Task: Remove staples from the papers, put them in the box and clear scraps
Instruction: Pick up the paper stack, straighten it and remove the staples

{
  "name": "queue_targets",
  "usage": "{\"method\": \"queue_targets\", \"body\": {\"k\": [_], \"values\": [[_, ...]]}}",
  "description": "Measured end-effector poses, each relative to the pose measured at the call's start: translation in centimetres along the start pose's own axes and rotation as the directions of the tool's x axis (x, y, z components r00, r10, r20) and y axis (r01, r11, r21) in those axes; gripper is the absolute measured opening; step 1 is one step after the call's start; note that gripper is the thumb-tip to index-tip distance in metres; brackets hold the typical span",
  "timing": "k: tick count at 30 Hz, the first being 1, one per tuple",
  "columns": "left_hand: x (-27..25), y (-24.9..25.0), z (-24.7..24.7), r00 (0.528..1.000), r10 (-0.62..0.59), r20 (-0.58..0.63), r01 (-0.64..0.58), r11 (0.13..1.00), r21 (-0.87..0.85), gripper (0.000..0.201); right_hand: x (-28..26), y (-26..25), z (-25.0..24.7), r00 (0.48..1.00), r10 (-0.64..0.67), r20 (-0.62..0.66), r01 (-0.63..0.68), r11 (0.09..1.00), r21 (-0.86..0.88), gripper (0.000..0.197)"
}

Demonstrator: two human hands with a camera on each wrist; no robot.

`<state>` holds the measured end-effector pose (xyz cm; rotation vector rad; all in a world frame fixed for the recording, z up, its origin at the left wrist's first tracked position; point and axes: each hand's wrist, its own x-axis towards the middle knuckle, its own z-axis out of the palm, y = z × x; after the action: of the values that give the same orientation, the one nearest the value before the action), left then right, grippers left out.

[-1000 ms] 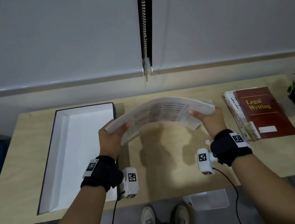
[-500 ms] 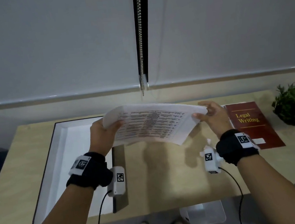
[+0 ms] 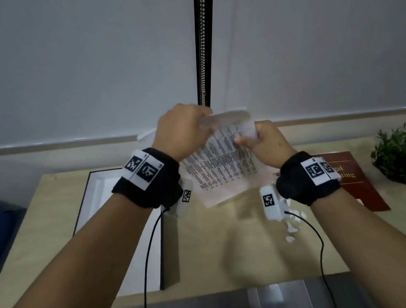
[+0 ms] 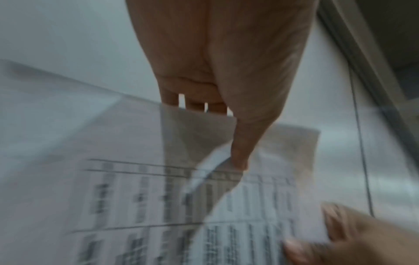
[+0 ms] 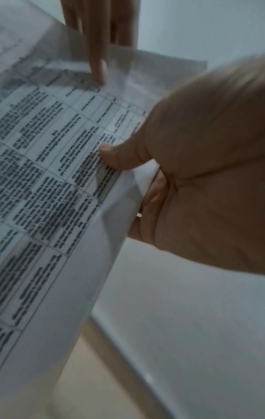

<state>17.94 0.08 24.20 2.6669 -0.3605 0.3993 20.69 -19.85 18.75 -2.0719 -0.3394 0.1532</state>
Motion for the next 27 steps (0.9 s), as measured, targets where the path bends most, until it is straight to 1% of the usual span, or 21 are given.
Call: {"method": "queue_targets", "body": {"k": [1,2,3,4,5,6,7,8,9,10,11,12,13,14,15,17,19,21,23,25,27], "values": [[-0.2,-0.8,-0.1,0.997,-0.008,-0.072,0.005,0.999,-0.039,0.015,-0.3,0.7,-0.1,0.999,0.029,-0.022,-0.028,0.999,0.045,0.018],[-0.4,-1.9,0.0,0.987,-0.046,-0.153,0.032,0.995,-0.092,0.027,-0.6,1.5,-0.2,0.997,0.056,-0.05,-0.051,0.994,0.098,0.021],[-0.9,-3.0,0.3,0.97,-0.112,-0.217,0.075,0.982,-0.17,0.041,-1.0,2.3,-0.3,0.993,0.084,-0.078,-0.071,0.985,0.158,0.024],[-1.5,-4.1,0.8,0.949,-0.196,-0.248,0.124,0.952,-0.278,0.056,-1.3,3.1,-0.4,0.988,0.114,-0.102,-0.089,0.97,0.226,0.026],[-2.2,-4.8,1.3,0.928,-0.287,-0.236,0.174,0.897,-0.406,0.07,-1.7,3.8,-0.3,0.982,0.148,-0.117,-0.11,0.952,0.285,0.028],[-2.7,-5.4,2.0,0.908,-0.381,-0.176,0.236,0.81,-0.537,0.08,-2.0,4.5,-0.2,0.976,0.179,-0.121,-0.129,0.933,0.334,0.029],[-3.2,-5.7,2.6,0.888,-0.453,-0.076,0.298,0.694,-0.655,0.086,-2.3,5.0,0.0,0.973,0.201,-0.117,-0.146,0.919,0.366,0.03],[-3.5,-5.8,3.3,0.872,-0.489,0.04,0.351,0.565,-0.746,0.087,-2.5,5.4,0.3,0.97,0.217,-0.113,-0.157,0.907,0.39,0.031],[-3.7,-5.7,3.9,0.861,-0.489,0.14,0.385,0.446,-0.808,0.084,-2.7,5.7,0.6,0.967,0.227,-0.113,-0.164,0.899,0.406,0.031],[-3.8,-5.5,4.5,0.857,-0.479,0.191,0.391,0.36,-0.847,0.077,-2.8,6.0,1.0,0.964,0.24,-0.118,-0.169,0.89,0.424,0.03],[-3.9,-5.4,5.1,0.858,-0.479,0.187,0.373,0.329,-0.868,0.066,-2.9,6.1,1.4,0.96,0.248,-0.126,-0.172,0.884,0.435,0.028],[-3.9,-5.2,5.7,0.863,-0.484,0.142,0.34,0.351,-0.872,0.055,-2.9,6.0,1.7,0.957,0.252,-0.141,-0.167,0.882,0.441,0.026],[-4.0,-4.8,6.1,0.871,-0.484,0.077,0.298,0.4,-0.867,0.047,-2.9,5.7,1.9,0.955,0.25,-0.157,-0.16,0.886,0.435,0.025],[-4.0,-4.6,6.4,0.877,-0.48,0.003,0.255,0.459,-0.851,0.043,-2.9,5.4,2.0,0.956,0.237,-0.176,-0.141,0.89,0.433,0.025],[-4.2,-4.2,6.5,0.88,-0.469,-0.076,0.207,0.522,-0.828,0.043,-2.8,5.1,2.1,0.956,0.219,-0.193,-0.116,0.892,0.438,0.025],[-4.6,-3.6,6.6,0.871,-0.434,-0.231,0.116,0.637,-0.762,0.05,-2.9,4.6,2.4,0.954,0.188,-0.235,-0.066,0.893,0.446,0.023],[-5.4,-3.4,7.2,0.867,-0.37,-0.333,0.052,0.732,-0.679,0.062,-3.0,5.0,2.9,0.937,0.198,-0.287,-0.058,0.899,0.433,0.022],[-6.6,-3.5,8.5,0.883,-0.333,-0.332,0.063,0.783,-0.619,0.074,-3.3,5.9,3.5,0.923,0.22,-0.316,-0.087,0.919,0.386,0.023],[-7.6,-4.1,9.5,0.897,-0.32,-0.304,0.103,0.821,-0.562,0.075,-3.6,6.5,4.0,0.925,0.181,-0.335,-0.081,0.953,0.291,0.025],[-8.2,-4.5,10.1,0.903,-0.282,-0.326,0.097,0.869,-0.485,0.08,-3.8,6.5,4.2,0.926,0.119,-0.357,-0.033,0.971,0.237,0.038],[-8.4,-4.3,9.9,0.913,-0.228,-0.34,0.059,0.895,-0.441,0.079,-3.9,6.1,4.2,0.912,0.042,-0.408,0.034,0.983,0.178,0.059]]}}
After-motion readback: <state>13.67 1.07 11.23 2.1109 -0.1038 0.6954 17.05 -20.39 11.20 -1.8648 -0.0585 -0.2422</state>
